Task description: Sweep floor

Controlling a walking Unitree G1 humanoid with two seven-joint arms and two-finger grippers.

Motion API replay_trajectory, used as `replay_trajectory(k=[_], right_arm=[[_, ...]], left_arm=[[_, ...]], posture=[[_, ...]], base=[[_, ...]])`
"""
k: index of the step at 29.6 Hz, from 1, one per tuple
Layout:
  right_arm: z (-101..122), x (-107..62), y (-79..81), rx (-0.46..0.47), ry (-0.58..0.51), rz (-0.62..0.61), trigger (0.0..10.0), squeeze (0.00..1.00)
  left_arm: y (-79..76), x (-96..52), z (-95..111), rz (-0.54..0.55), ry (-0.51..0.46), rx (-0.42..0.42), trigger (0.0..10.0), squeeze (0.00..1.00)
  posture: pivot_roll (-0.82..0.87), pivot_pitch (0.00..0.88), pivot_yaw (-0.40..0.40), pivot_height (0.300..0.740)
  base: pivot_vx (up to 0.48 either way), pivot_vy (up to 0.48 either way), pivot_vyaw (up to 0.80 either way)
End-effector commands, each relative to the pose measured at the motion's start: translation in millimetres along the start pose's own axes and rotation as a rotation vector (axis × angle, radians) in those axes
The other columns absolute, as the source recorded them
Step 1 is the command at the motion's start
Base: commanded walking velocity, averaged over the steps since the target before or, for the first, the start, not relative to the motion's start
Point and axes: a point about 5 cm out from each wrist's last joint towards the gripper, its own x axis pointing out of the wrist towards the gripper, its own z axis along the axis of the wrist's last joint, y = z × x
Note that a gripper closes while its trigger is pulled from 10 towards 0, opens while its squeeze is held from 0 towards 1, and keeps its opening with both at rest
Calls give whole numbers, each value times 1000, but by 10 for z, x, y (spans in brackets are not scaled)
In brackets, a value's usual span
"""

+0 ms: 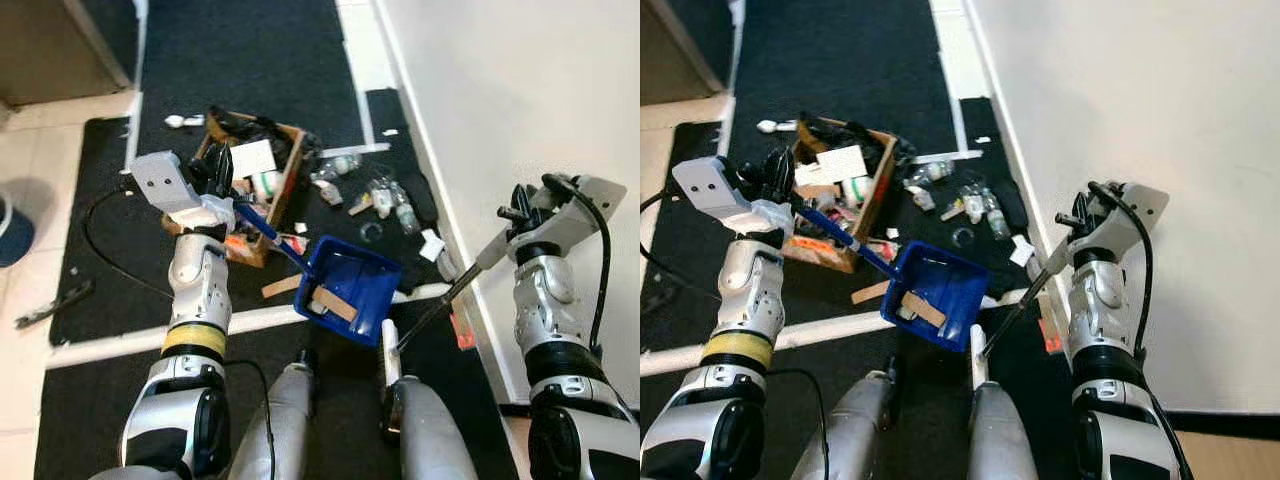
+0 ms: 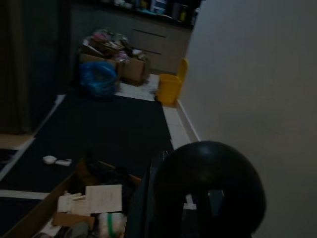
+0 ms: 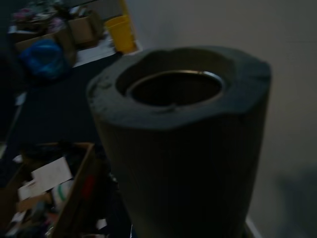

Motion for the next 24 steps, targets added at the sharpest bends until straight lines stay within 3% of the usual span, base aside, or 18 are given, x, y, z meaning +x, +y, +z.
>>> replay_trajectory(k=[1, 24], right_arm=[[-71, -17, 12, 23, 37, 17, 10000, 0], [-55, 16, 13, -9, 43, 25, 10000, 0]], left_arm=[[-138, 60, -4, -3, -31, -125, 10000, 0], [-160, 68, -55, -11, 9, -155, 10000, 0]], posture=[[82, 133, -5, 740], [85, 108, 2, 740]], base=[[0, 0, 750], [0, 0, 751]])
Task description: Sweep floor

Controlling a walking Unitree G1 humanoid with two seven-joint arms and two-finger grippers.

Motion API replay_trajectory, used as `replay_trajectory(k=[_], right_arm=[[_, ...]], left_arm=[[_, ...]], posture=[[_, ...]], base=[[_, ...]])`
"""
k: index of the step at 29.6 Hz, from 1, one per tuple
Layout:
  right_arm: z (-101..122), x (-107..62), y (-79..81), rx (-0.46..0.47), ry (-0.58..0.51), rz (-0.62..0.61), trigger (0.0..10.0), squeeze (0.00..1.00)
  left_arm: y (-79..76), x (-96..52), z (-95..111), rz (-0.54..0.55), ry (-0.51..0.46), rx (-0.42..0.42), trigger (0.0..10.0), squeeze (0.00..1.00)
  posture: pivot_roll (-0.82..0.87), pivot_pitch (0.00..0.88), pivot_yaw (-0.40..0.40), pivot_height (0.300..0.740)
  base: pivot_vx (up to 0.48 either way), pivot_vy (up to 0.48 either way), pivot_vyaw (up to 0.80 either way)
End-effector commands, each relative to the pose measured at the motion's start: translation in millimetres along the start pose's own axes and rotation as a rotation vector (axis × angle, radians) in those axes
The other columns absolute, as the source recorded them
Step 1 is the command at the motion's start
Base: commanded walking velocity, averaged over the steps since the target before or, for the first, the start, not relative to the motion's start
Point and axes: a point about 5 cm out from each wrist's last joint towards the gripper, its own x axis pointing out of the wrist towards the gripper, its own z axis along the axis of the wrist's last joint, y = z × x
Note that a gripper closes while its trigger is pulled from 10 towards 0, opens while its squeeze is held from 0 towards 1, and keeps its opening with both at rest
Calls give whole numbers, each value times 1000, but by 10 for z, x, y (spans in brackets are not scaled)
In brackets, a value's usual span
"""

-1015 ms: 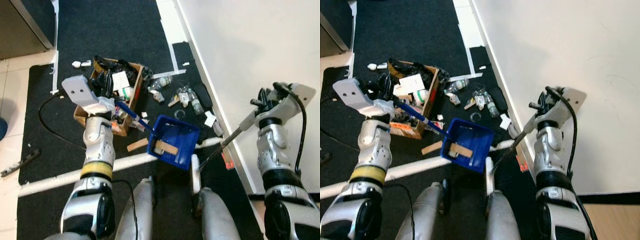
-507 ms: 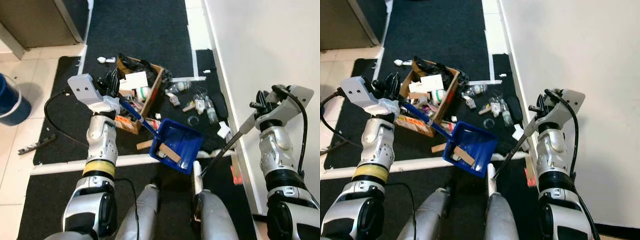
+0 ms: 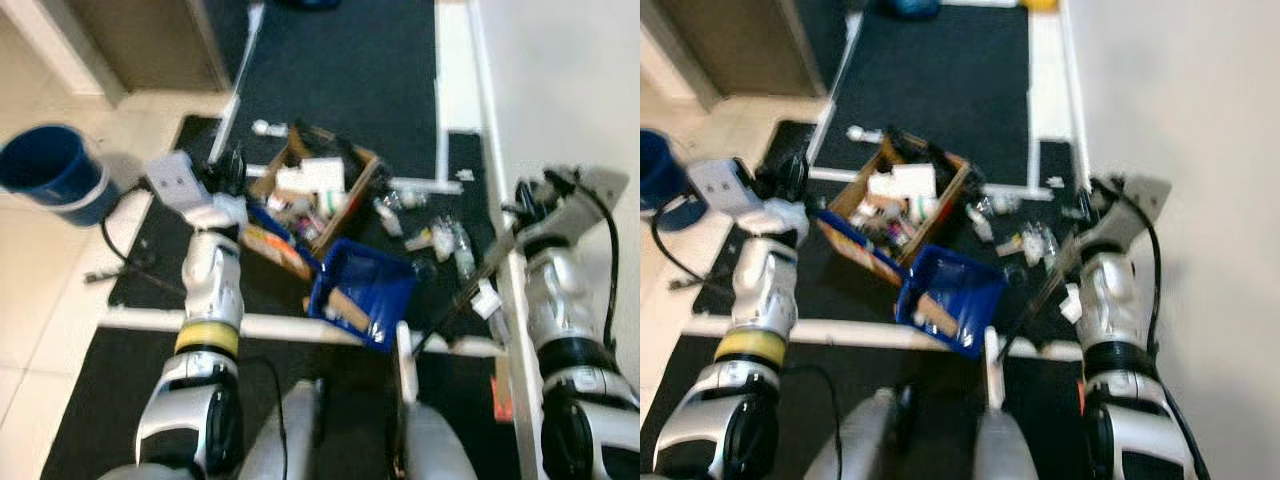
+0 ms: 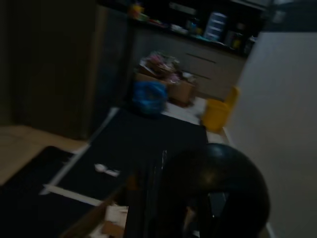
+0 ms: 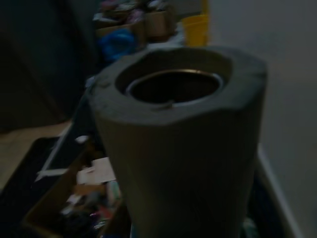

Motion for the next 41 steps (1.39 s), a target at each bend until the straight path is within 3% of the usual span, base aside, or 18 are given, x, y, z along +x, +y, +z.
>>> replay_trajectory(k=[1, 16, 22, 26, 41], right_arm=[[-78, -34, -7, 36, 23, -13, 10000, 0], [-50, -10, -41, 40, 6, -64, 10000, 0], [-38, 8, -18, 28, 4, -58, 10000, 0], [-29, 10, 10, -14, -1, -31, 10000, 0], [-53, 14, 24, 26, 3, -49, 10000, 0]], left_arm=[[-62, 14, -22, 8, -19, -98, 10000, 0], [-114, 27, -60, -25, 8, -112, 10000, 0], [-116, 28, -68, -27, 13, -115, 10000, 0], [-119, 28, -83, -41, 26, -120, 10000, 0], [-131, 28, -83, -57, 29, -118, 10000, 0]], posture=[[85, 108, 2, 740], [88, 99, 4, 740], [87, 97, 3, 740], [87, 95, 2, 740], [86, 98, 4, 740]], base=[[0, 0, 750], [0, 0, 559], [0, 0, 0], [0, 0, 780], [0, 0, 739]])
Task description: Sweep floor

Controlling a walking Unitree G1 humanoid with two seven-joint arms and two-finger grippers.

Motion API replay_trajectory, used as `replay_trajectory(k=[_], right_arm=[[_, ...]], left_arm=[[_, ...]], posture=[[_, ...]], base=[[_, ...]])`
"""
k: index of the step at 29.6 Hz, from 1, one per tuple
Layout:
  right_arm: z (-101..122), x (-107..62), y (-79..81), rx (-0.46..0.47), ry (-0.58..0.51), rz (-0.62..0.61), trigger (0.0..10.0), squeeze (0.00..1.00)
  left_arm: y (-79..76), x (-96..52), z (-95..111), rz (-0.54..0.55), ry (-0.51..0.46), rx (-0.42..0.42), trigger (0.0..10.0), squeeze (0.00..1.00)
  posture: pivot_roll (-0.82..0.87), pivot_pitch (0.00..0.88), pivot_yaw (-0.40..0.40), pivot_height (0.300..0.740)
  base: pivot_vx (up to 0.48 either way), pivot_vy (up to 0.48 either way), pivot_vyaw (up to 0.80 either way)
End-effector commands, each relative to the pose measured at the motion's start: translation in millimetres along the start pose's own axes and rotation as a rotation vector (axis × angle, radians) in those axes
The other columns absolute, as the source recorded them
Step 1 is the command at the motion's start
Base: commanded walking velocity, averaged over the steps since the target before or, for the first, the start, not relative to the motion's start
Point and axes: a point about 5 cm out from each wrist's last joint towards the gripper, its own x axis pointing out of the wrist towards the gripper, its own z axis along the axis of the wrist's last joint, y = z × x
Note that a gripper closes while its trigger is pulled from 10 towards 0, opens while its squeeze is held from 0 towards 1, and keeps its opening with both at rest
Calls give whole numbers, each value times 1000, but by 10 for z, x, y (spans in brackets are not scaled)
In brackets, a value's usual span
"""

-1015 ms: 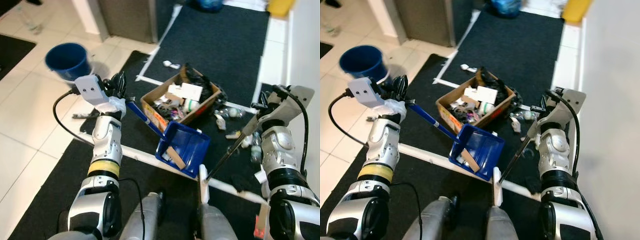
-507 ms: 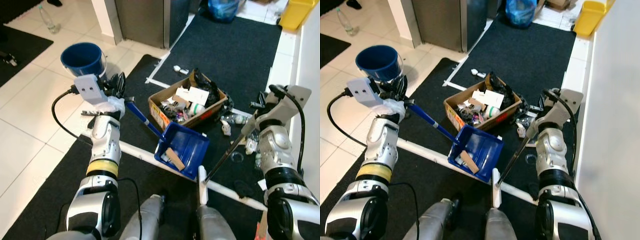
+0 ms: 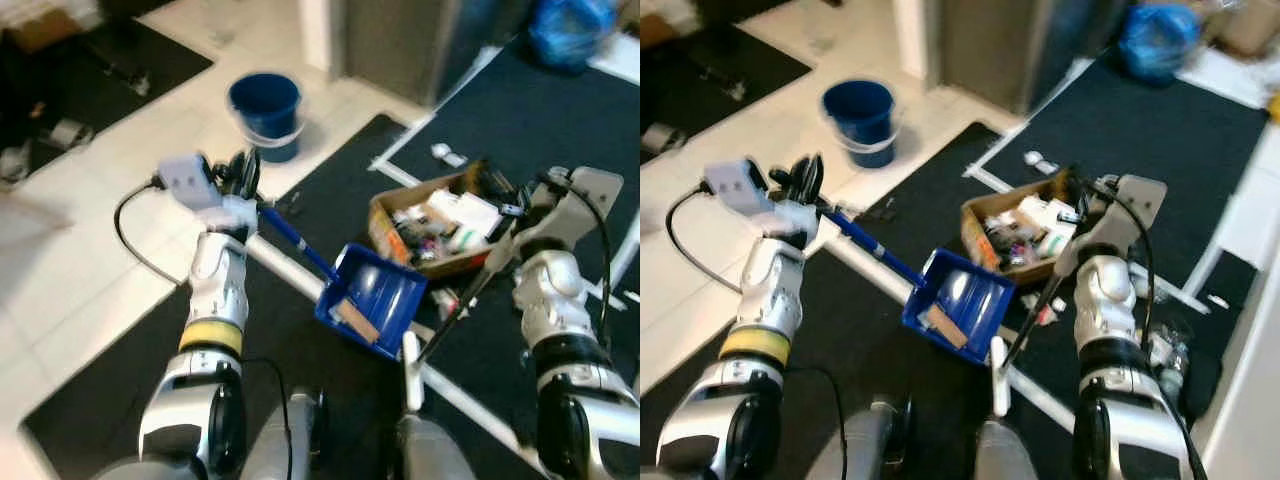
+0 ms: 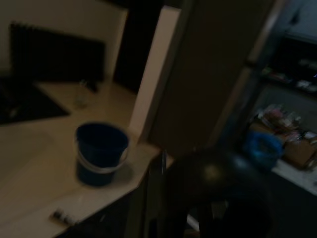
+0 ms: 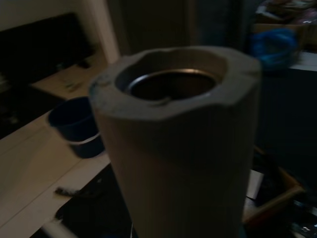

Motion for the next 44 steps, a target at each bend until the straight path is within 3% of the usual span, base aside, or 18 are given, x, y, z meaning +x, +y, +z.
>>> replay_trajectory(k=[1, 10, 19, 23, 37, 44], right_arm=[[-53, -16, -21, 69, 13, -47, 10000, 0], [-53, 6, -89, 40, 43, -78, 10000, 0], [-55, 6, -94, 42, 38, -97, 10000, 0], [-61, 6, -93, 39, 41, -105, 10000, 0], [-97, 25, -64, 37, 68, -112, 10000, 0], [-239, -48, -72, 7, 117, -124, 10000, 0]], left_arm=[[-91, 36, -31, -13, -9, -94, 10000, 0], [-245, 35, -117, -109, 34, -117, 10000, 0], [-272, 32, -147, -119, 48, -125, 10000, 0], [-269, 25, -158, -122, 55, -125, 10000, 0], [-269, -20, -241, -136, 91, -144, 10000, 0], [-127, -97, -297, -90, 122, -123, 10000, 0]], posture=[[86, 97, 2, 740], [79, 86, 1, 740], [78, 87, 4, 740], [78, 87, 4, 740], [86, 70, 5, 740], [90, 48, -4, 740]], base=[[0, 0, 0], [0, 0, -206], [0, 0, -656], [0, 0, 0], [0, 0, -785], [0, 0, 0]])
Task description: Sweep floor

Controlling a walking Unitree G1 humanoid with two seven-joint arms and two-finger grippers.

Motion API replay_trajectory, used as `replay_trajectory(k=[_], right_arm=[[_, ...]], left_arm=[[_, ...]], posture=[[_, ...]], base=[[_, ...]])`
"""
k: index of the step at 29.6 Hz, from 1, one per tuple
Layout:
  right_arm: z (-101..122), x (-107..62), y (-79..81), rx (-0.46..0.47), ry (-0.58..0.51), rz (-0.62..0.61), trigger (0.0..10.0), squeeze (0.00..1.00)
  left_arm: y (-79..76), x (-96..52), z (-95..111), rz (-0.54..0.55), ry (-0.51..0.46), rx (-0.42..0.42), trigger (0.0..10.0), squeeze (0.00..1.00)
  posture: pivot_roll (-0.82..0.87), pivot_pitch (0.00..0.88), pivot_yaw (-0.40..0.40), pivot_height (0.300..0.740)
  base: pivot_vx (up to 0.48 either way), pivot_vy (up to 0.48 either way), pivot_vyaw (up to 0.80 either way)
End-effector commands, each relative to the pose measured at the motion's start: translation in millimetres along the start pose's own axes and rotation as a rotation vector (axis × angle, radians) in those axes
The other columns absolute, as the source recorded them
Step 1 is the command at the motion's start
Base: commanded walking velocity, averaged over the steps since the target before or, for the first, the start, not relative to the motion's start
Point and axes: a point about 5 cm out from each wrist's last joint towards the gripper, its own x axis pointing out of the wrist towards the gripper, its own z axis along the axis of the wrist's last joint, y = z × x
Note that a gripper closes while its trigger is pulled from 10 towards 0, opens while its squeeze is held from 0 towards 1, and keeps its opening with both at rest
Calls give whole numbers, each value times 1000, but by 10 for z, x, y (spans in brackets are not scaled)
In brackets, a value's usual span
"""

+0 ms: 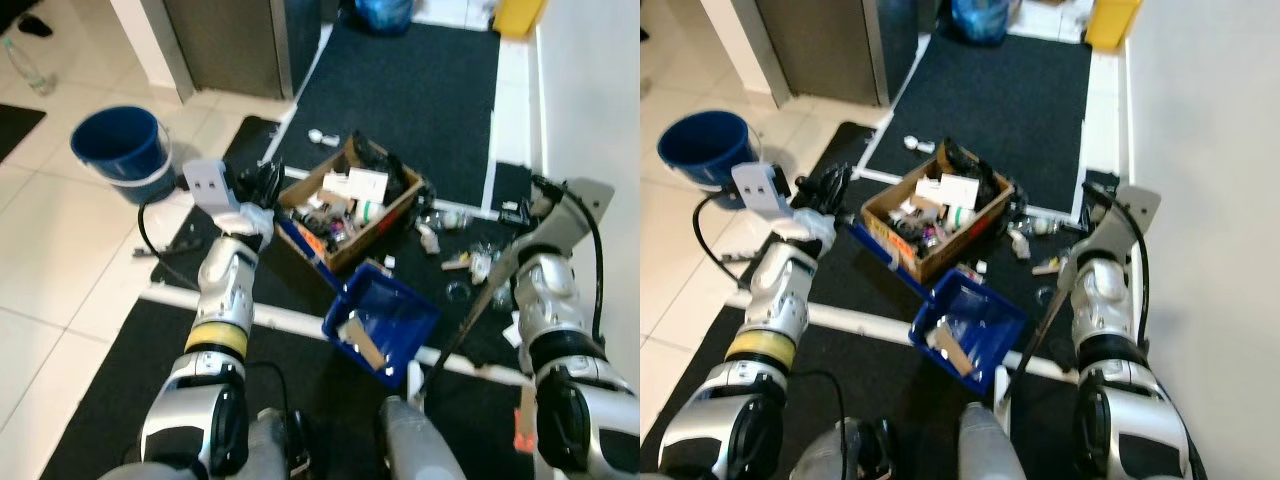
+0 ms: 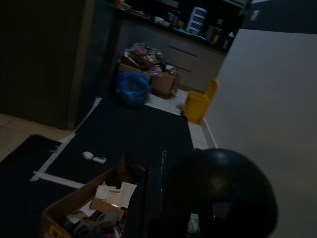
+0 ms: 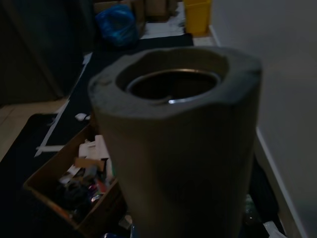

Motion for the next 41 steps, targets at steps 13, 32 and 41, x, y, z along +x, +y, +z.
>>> replay_trajectory(k=[13, 32, 41], right_arm=[[-62, -20, 7, 2, 5, -8, 10000, 0], [-37, 0, 25, 3, -8, -13, 10000, 0], [-36, 7, 39, 12, -7, -19, 10000, 0]], left_arm=[[89, -102, -140, 41, 30, -114, 10000, 0], [145, -88, -124, 84, 35, -96, 10000, 0], [146, -96, -116, 66, 40, -53, 10000, 0]], posture=[[73, 11, -4, 740], [96, 12, -2, 740], [107, 13, 6, 740]], base=[[0, -339, 0], [0, -63, 0], [0, 0, 0]])
